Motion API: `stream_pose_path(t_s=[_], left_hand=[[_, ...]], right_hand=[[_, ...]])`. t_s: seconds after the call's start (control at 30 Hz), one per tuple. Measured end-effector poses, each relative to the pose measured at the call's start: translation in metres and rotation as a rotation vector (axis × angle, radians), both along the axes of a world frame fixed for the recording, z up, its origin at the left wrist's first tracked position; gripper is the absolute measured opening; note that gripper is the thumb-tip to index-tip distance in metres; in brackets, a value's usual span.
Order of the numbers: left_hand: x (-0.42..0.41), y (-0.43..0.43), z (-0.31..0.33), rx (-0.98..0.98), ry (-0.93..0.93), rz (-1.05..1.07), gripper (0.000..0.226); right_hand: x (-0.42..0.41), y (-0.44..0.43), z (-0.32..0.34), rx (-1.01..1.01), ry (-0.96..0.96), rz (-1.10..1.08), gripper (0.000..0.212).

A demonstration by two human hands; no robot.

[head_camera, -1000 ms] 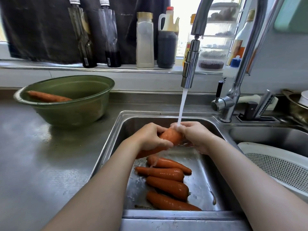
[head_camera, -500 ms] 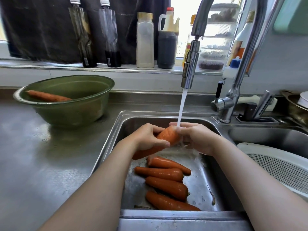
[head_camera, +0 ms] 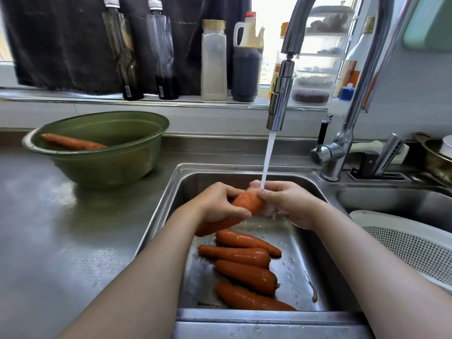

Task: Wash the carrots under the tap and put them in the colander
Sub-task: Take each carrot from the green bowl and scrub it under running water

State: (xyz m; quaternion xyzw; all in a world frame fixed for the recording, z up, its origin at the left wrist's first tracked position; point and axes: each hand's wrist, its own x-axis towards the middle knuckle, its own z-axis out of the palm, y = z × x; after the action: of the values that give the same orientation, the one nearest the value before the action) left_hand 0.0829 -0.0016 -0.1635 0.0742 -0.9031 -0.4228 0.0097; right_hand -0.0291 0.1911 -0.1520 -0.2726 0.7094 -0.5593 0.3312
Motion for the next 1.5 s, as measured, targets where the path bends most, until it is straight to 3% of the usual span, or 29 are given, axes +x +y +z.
stream_pose_path(t_s=[0.23, 0.4, 0.6, 0.77, 0.87, 0.93, 1.07, 1.2, 1.33, 1.5], left_hand=[[-0.004, 0.005, -0.003, 0.033, 0.020, 0.000, 0.067], [0.003, -0.008, -0.010, 0.182, 0.004, 0.000, 0.052], [0.005, -0.005, -0.009, 0.325, -0.024, 0.003, 0.041], [0.003, 0.000, -0.006, 0.387, -0.049, 0.003, 0.033], [0.001, 0.004, -0.008, 0.407, -0.051, 0.015, 0.030], [-0.001, 0.003, -0.011, 0.450, -0.042, 0.033, 0.034], [-0.003, 0.007, -0.011, 0.595, -0.082, 0.042, 0.064], [-0.007, 0.019, -0.009, 0.732, -0.072, 0.074, 0.066], [-0.011, 0.020, -0.010, 0.804, -0.052, 0.128, 0.081], [-0.013, 0.026, -0.008, 0.846, -0.091, 0.086, 0.079]], right_hand=[[0.007, -0.017, -0.004, -0.029, 0.107, -0.348, 0.030], [0.005, -0.011, -0.001, 0.016, 0.063, -0.238, 0.019], [0.007, -0.006, 0.000, -0.048, -0.055, -0.031, 0.025], [0.011, -0.021, -0.007, -0.055, 0.099, -0.270, 0.040], [0.006, -0.024, -0.007, -0.018, 0.066, -0.337, 0.040], [0.002, -0.017, -0.004, -0.023, 0.026, -0.287, 0.035], [-0.002, -0.005, -0.004, -0.056, -0.059, -0.132, 0.030], [-0.005, -0.004, -0.003, -0.146, -0.188, -0.109, 0.031], [-0.007, -0.004, -0.006, -0.238, -0.194, 0.001, 0.034], [0.004, -0.019, -0.008, -0.264, -0.198, -0.258, 0.042]])
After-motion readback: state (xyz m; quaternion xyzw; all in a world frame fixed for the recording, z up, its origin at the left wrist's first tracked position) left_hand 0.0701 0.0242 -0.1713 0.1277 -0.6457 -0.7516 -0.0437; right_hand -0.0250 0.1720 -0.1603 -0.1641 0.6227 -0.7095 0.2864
